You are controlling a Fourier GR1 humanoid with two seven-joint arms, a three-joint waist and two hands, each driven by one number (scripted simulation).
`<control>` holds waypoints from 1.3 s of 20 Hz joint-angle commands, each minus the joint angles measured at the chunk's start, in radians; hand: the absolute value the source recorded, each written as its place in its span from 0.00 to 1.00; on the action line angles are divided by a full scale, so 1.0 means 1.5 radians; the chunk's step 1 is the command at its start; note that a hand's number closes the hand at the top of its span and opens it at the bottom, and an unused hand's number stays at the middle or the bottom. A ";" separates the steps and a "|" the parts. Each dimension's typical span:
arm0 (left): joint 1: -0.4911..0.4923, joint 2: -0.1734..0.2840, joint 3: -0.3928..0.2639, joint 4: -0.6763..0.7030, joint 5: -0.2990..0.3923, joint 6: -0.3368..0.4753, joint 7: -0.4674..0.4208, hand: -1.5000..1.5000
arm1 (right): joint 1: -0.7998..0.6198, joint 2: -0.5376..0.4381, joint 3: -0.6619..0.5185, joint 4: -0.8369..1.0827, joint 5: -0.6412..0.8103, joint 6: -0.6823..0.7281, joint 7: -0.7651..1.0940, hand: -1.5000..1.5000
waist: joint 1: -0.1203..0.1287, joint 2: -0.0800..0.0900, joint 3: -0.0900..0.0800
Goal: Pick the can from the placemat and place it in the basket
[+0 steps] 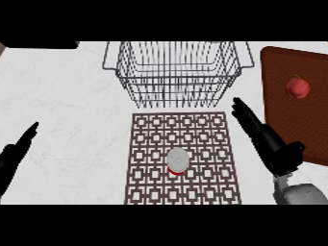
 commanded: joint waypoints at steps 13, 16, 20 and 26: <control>-0.050 -0.230 0.005 -0.201 0.090 0.120 -0.063 0.50 | 0.024 0.158 0.341 -0.238 0.329 -0.180 0.049 0.00 | -0.025 -0.037 -0.003; -0.046 -0.228 0.013 -0.197 0.091 0.119 -0.074 0.50 | 0.008 0.159 0.339 -0.264 0.450 -0.248 0.181 0.00 | -0.038 -0.040 -0.005; -0.032 -0.240 0.000 -0.203 0.083 0.127 -0.075 0.50 | -0.029 0.091 0.279 -0.286 0.607 -0.222 0.334 0.00 | -0.053 -0.043 -0.008; -0.010 -0.244 -0.003 -0.216 0.081 0.131 -0.084 0.50 | -0.108 0.013 0.280 -0.368 0.680 0.043 0.559 0.00 | -0.040 -0.043 -0.009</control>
